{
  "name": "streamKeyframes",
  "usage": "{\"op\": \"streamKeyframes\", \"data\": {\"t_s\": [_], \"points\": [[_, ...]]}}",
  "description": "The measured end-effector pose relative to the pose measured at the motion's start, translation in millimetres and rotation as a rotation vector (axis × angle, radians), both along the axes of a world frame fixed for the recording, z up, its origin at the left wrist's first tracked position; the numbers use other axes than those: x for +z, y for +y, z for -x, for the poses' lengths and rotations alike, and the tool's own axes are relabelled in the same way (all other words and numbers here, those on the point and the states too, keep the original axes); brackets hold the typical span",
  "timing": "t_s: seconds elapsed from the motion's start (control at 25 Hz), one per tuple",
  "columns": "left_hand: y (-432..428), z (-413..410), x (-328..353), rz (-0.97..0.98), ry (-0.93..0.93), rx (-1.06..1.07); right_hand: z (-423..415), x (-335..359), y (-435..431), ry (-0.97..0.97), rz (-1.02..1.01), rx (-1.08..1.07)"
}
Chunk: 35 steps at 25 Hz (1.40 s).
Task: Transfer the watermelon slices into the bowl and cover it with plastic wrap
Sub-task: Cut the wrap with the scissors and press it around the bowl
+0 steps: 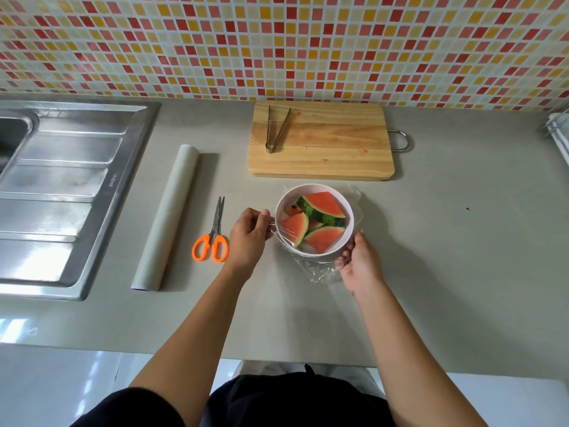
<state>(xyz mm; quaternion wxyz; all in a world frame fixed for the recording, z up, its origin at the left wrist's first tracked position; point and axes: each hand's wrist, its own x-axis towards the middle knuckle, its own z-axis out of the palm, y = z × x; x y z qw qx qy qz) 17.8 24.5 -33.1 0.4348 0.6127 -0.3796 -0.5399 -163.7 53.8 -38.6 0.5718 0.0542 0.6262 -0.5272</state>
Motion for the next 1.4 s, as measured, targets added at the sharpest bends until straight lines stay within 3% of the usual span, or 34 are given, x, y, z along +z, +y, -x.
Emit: {"op": "streamKeyframes", "data": {"t_s": [0.28, 0.44, 0.64, 0.84, 1.0, 1.24, 1.32, 1.4], "points": [[-0.7, 0.8, -0.7, -0.015, 0.048, 0.055, 0.0, -3.1, -0.4, 0.008, 0.033, -0.048], [-3.1, 9.8, -2.2, -0.027, 0.059, 0.103, -0.3, -6.2, 2.8, 0.24, 0.071, -0.006], [1.7, 19.2, -8.2, 0.007, -0.085, 0.124, -3.2, -4.6, 5.7, 0.403, 0.143, 0.023], [3.7, 7.9, -9.7, 0.118, -0.292, 0.053, -1.1, -1.8, 6.5, 0.165, 0.152, -0.089], [5.8, 6.2, -11.3, 0.09, -0.205, 0.089, -0.7, -1.5, 13.8, -0.04, 0.226, -0.181], [6.4, 4.2, -8.9, 0.095, -0.288, 0.089, 3.5, -4.1, 17.1, -0.06, 0.296, -0.112], [6.6, 4.2, -8.9, 0.121, -0.34, 0.064, 7.2, -7.0, 21.8, -0.038, 0.374, 0.027], [9.0, 6.8, -11.3, 0.163, -0.404, 0.031, 10.8, -12.1, 29.2, 0.102, 0.411, 0.232]]}}
